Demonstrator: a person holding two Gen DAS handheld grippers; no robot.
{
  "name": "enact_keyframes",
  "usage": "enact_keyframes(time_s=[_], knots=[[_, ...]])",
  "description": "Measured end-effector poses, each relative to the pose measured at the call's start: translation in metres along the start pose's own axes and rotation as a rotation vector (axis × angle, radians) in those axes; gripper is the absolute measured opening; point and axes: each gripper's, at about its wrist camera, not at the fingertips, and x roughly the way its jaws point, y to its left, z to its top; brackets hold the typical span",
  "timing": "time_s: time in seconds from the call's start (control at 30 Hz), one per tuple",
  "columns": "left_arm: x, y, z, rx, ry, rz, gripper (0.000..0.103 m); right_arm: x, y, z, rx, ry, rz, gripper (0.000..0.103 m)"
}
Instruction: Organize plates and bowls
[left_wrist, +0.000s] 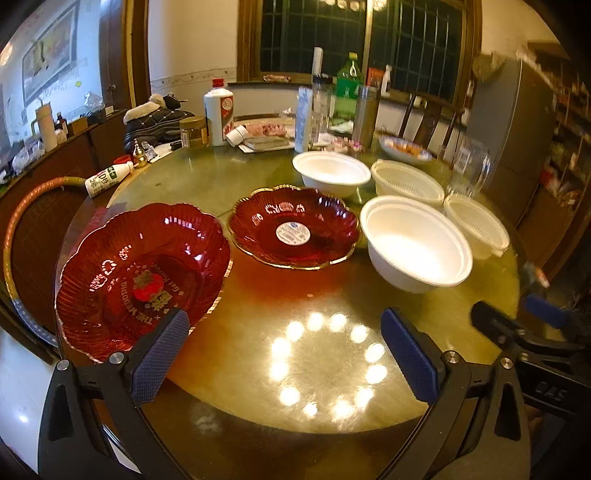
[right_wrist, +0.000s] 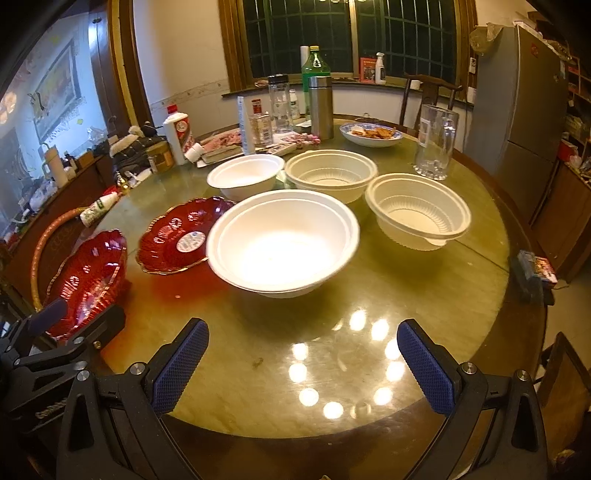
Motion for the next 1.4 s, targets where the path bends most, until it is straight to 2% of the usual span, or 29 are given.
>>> enact_keyframes(time_s=[0.13, 0.33, 0.47, 0.53, 0.63, 0.77, 0.97, 1.07, 1.13, 1.23, 1.3, 1.33, 1.37, 1.4], knots=[[-0.018, 0.040, 0.002, -0.062, -0.052, 0.048, 0.103, 0.006, 0.012, 0.000, -0.002, 0.013, 0.075, 0.103], [-0.027, 0.120, 0.000, -0.185, -0.065, 0.192, 0.103, 0.020, 0.046, 0.001, -0.038, 0.042, 0.148, 0.103], [-0.012, 0.168, -0.004, -0.255, 0.005, 0.266, 0.103, 0.033, 0.088, 0.004, -0.094, 0.086, 0.232, 0.103], [-0.004, 0.182, -0.006, -0.261, 0.039, 0.269, 0.103, 0.040, 0.107, 0.006, -0.105, 0.113, 0.290, 0.103], [0.004, 0.196, -0.007, -0.295, 0.075, 0.287, 0.103, 0.052, 0.134, 0.011, -0.096, 0.170, 0.384, 0.103], [0.014, 0.205, -0.005, -0.324, 0.100, 0.298, 0.103, 0.066, 0.159, 0.019, -0.056, 0.221, 0.459, 0.103], [0.027, 0.203, -0.001, -0.307, 0.126, 0.290, 0.103, 0.097, 0.175, 0.029, 0.044, 0.325, 0.516, 0.102], [0.034, 0.201, 0.000, -0.300, 0.134, 0.296, 0.101, 0.107, 0.181, 0.031, 0.051, 0.347, 0.520, 0.094], [0.038, 0.201, 0.000, -0.299, 0.151, 0.290, 0.096, 0.111, 0.184, 0.032, 0.048, 0.359, 0.518, 0.088], [0.046, 0.202, -0.001, -0.310, 0.165, 0.281, 0.083, 0.120, 0.191, 0.033, 0.041, 0.371, 0.495, 0.070], [0.052, 0.203, -0.002, -0.318, 0.181, 0.275, 0.057, 0.126, 0.193, 0.033, 0.044, 0.386, 0.481, 0.052], [0.056, 0.205, -0.002, -0.326, 0.194, 0.274, 0.050, 0.131, 0.196, 0.033, 0.043, 0.396, 0.465, 0.046], [0.060, 0.206, -0.004, -0.336, 0.208, 0.269, 0.030, 0.133, 0.197, 0.032, 0.041, 0.399, 0.453, 0.036], [0.063, 0.208, -0.006, -0.350, 0.220, 0.252, 0.017, 0.135, 0.198, 0.031, 0.037, 0.399, 0.438, 0.027]])
